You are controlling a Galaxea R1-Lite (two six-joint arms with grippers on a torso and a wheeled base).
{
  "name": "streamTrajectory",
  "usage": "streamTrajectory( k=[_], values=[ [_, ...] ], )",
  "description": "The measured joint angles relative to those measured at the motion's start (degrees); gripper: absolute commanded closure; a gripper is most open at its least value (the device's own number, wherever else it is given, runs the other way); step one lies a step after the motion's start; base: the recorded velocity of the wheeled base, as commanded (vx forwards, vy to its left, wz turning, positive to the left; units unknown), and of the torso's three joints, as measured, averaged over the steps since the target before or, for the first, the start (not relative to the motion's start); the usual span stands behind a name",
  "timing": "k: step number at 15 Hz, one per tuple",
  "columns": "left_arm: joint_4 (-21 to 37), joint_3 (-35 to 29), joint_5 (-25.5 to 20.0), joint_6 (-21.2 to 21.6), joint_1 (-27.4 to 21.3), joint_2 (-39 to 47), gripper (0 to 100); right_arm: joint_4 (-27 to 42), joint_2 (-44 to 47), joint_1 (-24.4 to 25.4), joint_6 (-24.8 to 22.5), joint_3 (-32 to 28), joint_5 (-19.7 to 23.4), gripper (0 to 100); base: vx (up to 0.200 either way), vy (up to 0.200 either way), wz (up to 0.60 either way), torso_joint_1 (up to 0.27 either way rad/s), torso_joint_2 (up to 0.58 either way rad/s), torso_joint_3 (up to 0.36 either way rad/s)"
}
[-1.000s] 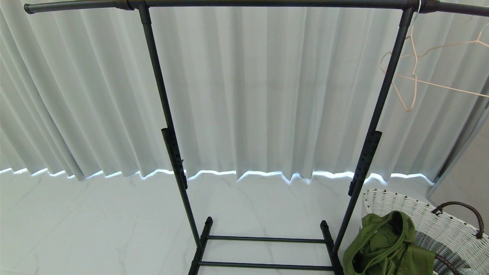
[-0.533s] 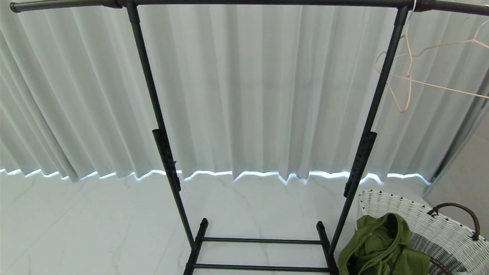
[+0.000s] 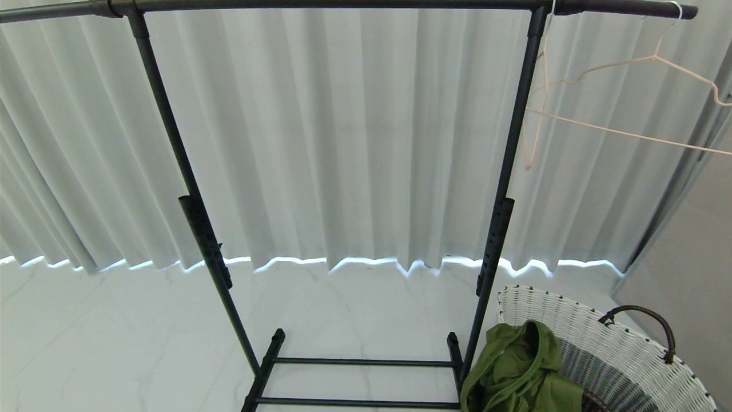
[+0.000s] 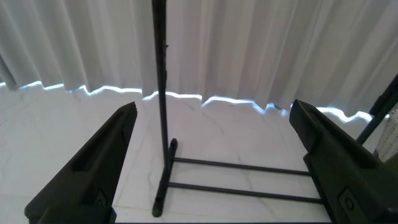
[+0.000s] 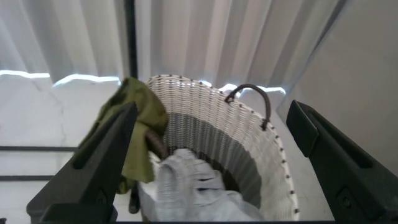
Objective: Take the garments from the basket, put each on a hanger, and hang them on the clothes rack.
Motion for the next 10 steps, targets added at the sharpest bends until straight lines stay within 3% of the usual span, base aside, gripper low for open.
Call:
streamTrajectory(
  k=[3,10],
  values=[
    [0.02,0.0,0.0,-0.02,0.0,0.0,0,-0.05,0.0,0.0,2.63,0.0,-0.18,0,0.0,0.0,0.0,0.0,0.0,0.0],
    [0.0,0.0,0.02,-0.02,0.0,0.0,0,0.0,0.0,0.0,2.22,0.0,-0.09,0,0.0,0.0,0.0,0.0,0.0,0.0]
  ],
)
